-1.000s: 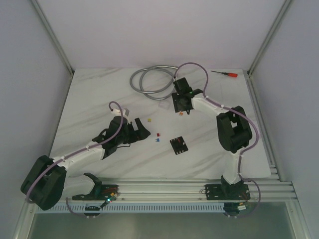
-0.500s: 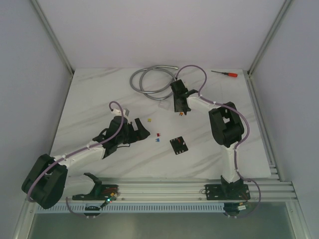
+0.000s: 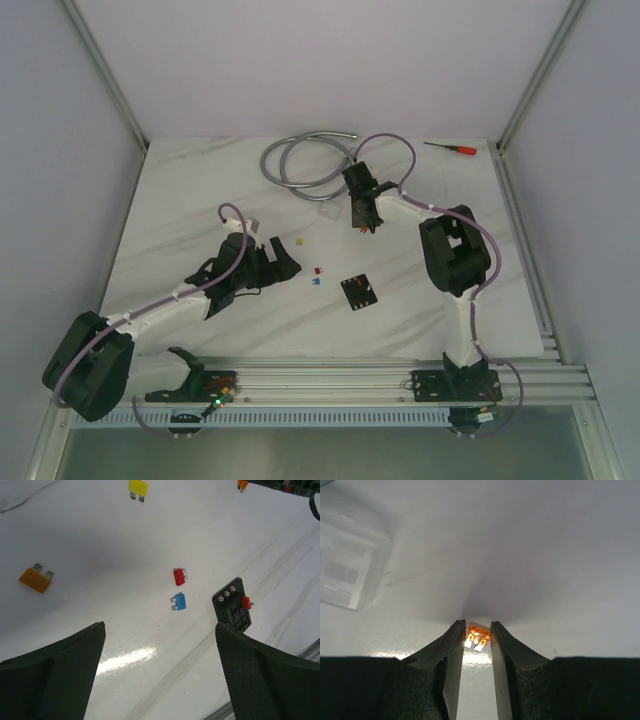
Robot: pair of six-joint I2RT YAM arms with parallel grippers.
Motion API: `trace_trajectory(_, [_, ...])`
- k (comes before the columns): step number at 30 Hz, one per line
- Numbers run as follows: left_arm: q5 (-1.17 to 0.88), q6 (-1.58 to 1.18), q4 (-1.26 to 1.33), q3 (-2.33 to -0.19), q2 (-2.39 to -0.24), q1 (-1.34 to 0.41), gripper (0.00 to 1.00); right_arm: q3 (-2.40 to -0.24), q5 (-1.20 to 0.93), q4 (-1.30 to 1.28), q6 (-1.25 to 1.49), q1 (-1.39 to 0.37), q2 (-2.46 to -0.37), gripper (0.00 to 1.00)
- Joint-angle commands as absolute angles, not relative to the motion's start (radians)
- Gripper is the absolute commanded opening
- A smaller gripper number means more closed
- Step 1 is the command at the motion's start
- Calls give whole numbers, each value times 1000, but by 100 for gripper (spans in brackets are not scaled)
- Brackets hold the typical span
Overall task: Snap on the fuse box
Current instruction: Move the fuse to the center of the board.
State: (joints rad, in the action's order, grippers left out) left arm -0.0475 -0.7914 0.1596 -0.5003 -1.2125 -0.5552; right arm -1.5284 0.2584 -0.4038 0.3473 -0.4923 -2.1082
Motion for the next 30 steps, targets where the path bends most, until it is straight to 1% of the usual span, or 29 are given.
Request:
trace_trajectory(1, [-54, -785, 150, -514, -1185, -548, 100, -1462, 238, -461, 335, -492, -2089, 33])
trace_trajectory(11, [-52, -789, 147, -505, -1154, -548, 100, -1224, 171, -485, 230, -492, -1920, 30])
trace_trajectory(13, [-51, -790, 146, -505, -1152, -548, 100, -1179, 181, -490, 209, -491, -1887, 31])
trace_trajectory(16, [-51, -790, 146, -504, -1149, -548, 100, -1128, 204, -493, 196, -491, -1841, 35])
trace_trajectory(21, [-54, -792, 145, -504, -1146, -548, 100, -1095, 221, -507, 201, -491, -1797, 41])
trace_trajectory(30, [-51, -792, 144, -502, -1140, -548, 100, -1079, 235, -519, 231, -482, -1771, 43])
